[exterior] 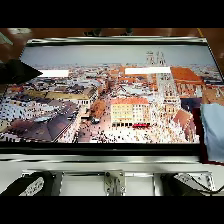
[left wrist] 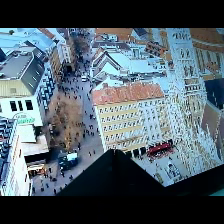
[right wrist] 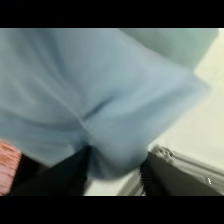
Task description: Fold the shirts.
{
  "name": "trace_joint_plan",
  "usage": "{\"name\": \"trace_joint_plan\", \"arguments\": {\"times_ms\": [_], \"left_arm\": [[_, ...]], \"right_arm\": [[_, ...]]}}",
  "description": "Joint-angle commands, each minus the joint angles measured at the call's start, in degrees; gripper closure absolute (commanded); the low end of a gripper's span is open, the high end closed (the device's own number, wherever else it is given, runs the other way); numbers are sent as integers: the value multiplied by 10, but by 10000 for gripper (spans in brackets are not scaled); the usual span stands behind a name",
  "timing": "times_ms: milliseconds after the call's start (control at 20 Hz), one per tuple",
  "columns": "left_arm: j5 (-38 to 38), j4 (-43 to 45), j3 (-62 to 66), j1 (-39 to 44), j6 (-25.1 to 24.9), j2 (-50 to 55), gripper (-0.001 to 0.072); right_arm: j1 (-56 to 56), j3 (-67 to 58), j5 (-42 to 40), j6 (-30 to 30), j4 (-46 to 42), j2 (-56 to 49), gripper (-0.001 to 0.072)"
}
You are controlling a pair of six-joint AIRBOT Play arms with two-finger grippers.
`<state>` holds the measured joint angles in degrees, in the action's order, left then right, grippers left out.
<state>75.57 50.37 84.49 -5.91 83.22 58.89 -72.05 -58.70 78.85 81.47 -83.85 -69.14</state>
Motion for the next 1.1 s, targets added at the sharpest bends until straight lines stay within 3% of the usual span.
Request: {"name": "trace_joint_plan", "arguments": {"times_ms": [0, 150, 250, 350, 400, 550, 600, 700, 850, 1050], "left_arm": [[-1, 0, 0, 0, 0, 0, 668], [-1, 0, 0, 0, -10, 7, 668], [-2, 1, 0, 3, -47, 19, 670], [-22, 33, 0, 28, -60, 45, 671], [-37, 70, 0, 53, -50, 61, 671], [-28, 283, 2, 159, 68, 131, 671], [0, 318, 5, 192, 84, 157, 631], [56, 320, 26, 240, 87, 207, -13], [97, 370, 67, 284, 86, 266, -10], [72, 373, 77, 290, 85, 278, -11]], "right_arm": [[0, 20, -19, 8, -52, 0, 27], [0, -49, -5, 8, -4, 3, 28], [10, -123, -10, -40, 125, 16, 31], [65, -184, -57, -57, 221, 32, 143], [111, -201, -77, -57, 238, 40, 150], [309, -212, -62, -50, 188, 38, 144], [368, -212, -36, -31, 154, 28, 46], [466, -212, 35, -6, 114, -5, 24], [549, -212, 107, -8, 102, -45, 24], [591, -212, 92, 16, 94, -50, 25]]}}
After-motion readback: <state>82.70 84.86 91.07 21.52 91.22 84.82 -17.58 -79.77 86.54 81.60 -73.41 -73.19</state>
